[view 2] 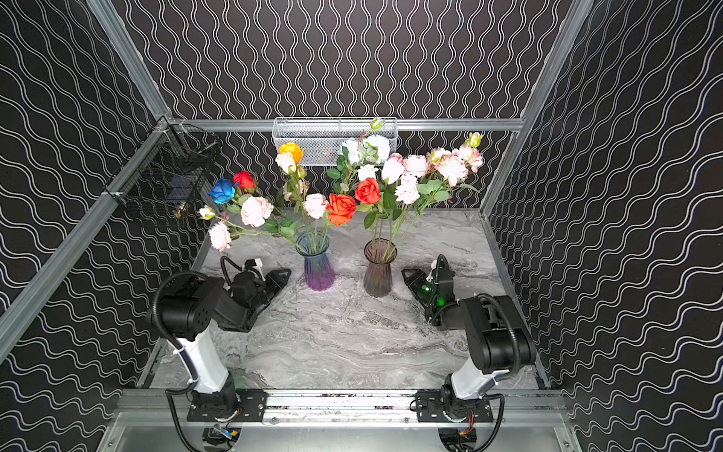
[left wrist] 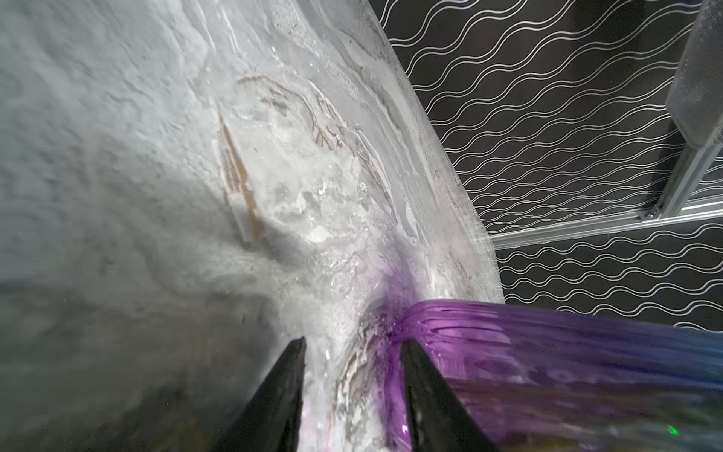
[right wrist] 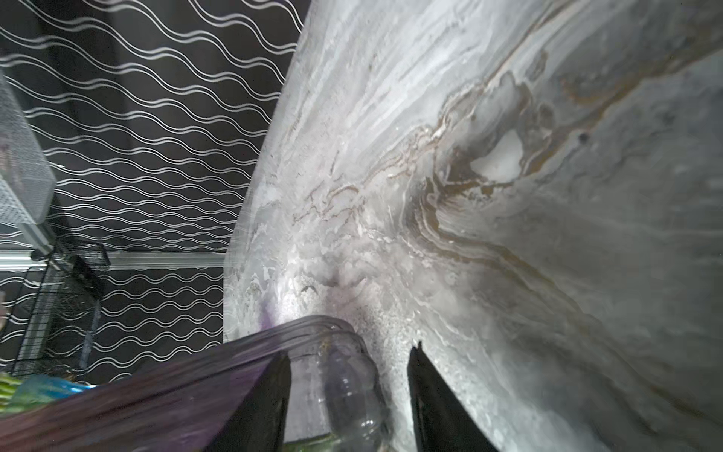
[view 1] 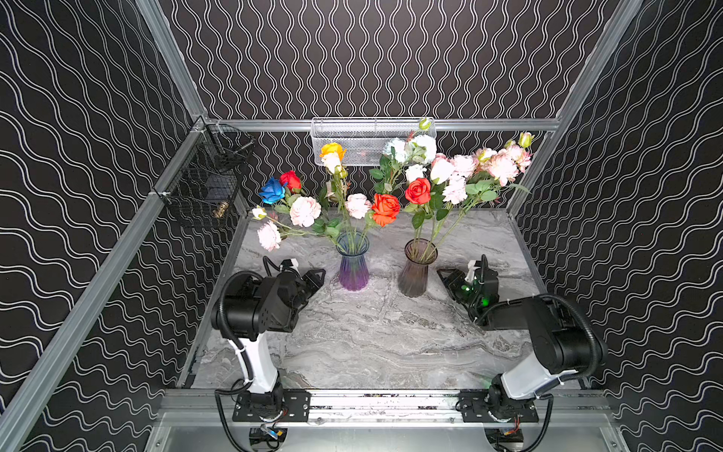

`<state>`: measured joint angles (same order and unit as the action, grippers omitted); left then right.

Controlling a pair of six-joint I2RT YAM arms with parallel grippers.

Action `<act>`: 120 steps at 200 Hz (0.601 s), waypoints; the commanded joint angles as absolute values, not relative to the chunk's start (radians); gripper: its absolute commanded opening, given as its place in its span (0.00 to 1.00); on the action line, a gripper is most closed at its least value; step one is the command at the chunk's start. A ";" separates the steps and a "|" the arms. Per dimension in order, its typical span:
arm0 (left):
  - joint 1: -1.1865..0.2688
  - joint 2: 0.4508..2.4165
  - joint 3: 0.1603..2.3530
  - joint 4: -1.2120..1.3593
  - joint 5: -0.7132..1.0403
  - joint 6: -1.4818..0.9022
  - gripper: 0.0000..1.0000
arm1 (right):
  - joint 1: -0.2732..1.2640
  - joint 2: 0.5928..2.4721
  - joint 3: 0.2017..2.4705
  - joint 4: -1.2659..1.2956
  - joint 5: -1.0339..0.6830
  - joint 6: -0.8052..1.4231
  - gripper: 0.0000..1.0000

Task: Arrange the flowers into the vase

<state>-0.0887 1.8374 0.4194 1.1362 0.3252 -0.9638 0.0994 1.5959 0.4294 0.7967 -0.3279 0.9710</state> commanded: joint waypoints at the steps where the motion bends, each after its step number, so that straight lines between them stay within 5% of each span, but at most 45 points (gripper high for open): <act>1: -0.076 1.772 0.396 1.083 0.288 -0.941 0.45 | 0.081 1.551 0.414 0.775 -0.332 0.956 0.51; 31: -0.059 1.620 0.344 0.987 0.260 -0.907 0.46 | 0.043 1.466 0.384 0.738 -0.338 0.949 0.52; 59: -0.062 1.377 0.323 0.744 0.185 -0.815 0.57 | 0.028 1.308 0.400 0.597 -0.313 0.899 0.59; 69: -0.070 1.288 0.318 0.660 0.132 -0.778 0.67 | 0.029 1.239 0.432 0.472 -0.269 0.866 0.66; 77: -0.075 1.223 0.318 0.592 0.091 -0.751 0.95 | 0.028 1.191 0.456 0.405 -0.238 0.838 0.71; 81: -0.078 1.188 0.318 0.559 0.059 -0.738 0.98 | 0.029 1.168 0.467 0.376 -0.221 0.822 0.73; 97: -0.096 1.070 0.316 0.439 -0.048 -0.707 0.99 | 0.027 1.094 0.505 0.269 -0.158 0.782 0.99; 120: -0.110 0.939 0.302 0.351 -0.170 -0.693 0.99 | 0.027 1.023 0.525 0.185 -0.114 0.754 1.00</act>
